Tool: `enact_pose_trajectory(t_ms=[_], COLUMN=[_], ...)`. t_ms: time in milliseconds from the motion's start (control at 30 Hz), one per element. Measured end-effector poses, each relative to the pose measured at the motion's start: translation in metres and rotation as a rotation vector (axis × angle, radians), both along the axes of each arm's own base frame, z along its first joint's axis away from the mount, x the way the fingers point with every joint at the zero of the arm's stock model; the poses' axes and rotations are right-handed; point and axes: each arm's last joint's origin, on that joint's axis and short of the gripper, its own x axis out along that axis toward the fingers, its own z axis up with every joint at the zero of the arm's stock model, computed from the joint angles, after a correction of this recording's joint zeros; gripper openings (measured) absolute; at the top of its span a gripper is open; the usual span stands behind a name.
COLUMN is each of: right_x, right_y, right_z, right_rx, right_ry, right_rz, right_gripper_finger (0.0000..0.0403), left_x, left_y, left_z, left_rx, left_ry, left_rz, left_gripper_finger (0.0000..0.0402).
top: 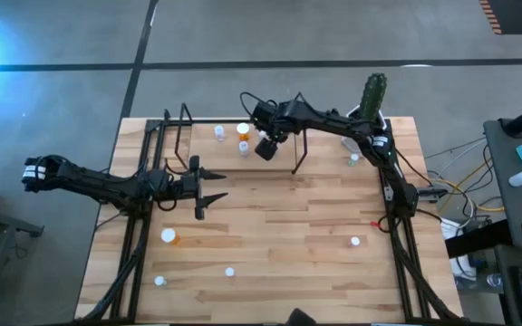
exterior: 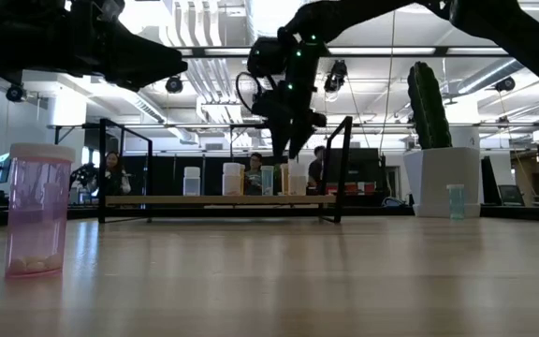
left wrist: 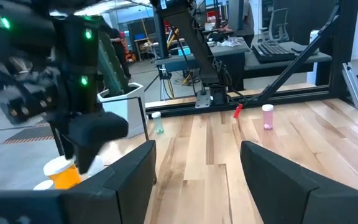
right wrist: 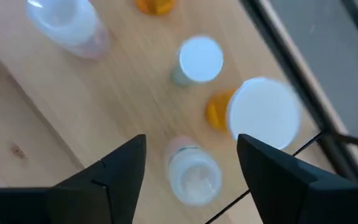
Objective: Pick and place medicine bottles onto shelf by color
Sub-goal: Put the middle pink pill bottle on the shelf
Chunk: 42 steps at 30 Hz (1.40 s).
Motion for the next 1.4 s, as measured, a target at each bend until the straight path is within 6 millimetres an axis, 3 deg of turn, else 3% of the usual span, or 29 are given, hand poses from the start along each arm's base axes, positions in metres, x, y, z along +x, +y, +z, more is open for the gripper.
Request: enact_pose_trajectory(t_ms=[167,300,500,633,700,833,1000,1200,1400], right_x=[-0.001,-0.012,-0.041,-0.076,-0.098,-0.142,-0.191,-0.227,-0.246], right_y=[0.011,0.036,0.117,0.178,0.207,0.250,0.288,0.322,0.343], right_z=[0.027,0.050,0.075,0.080,0.077,0.060,0.034,0.005,-0.022], right_rx=[-0.029,-0.056,-0.089,-0.092,-0.094,-0.073,-0.045,-0.011,0.020], right_ry=[0.008,0.076,0.132,0.109,0.105,0.104,0.103,0.101,0.102], right_rz=[0.052,0.097,0.203,0.225,0.215,0.162,0.084,-0.021,-0.087], right_gripper_finger=[0.0237,0.0208,0.0102,0.0023,0.0016,0.0012,0.0028,0.0104,0.0190], left_x=[0.000,0.000,0.000,0.000,0.000,0.000,0.000,0.000,0.000], left_y=[0.000,0.000,0.000,0.000,0.000,0.000,0.000,0.000,0.000], left_z=[0.000,0.000,0.000,0.000,0.000,0.000,0.000,0.000,0.000], left_rx=[0.000,0.000,0.001,0.001,0.001,0.000,-0.003,-0.003,-0.004], left_ry=[0.000,0.000,0.001,0.000,0.000,0.000,0.000,0.000,0.000], left_rz=[0.000,0.000,-0.002,-0.003,-0.003,-0.003,-0.003,-0.002,-0.002], left_gripper_finger=[0.0218,0.0218,0.0218,0.0218,0.0218,0.0218,0.0218,0.0218,0.0218])
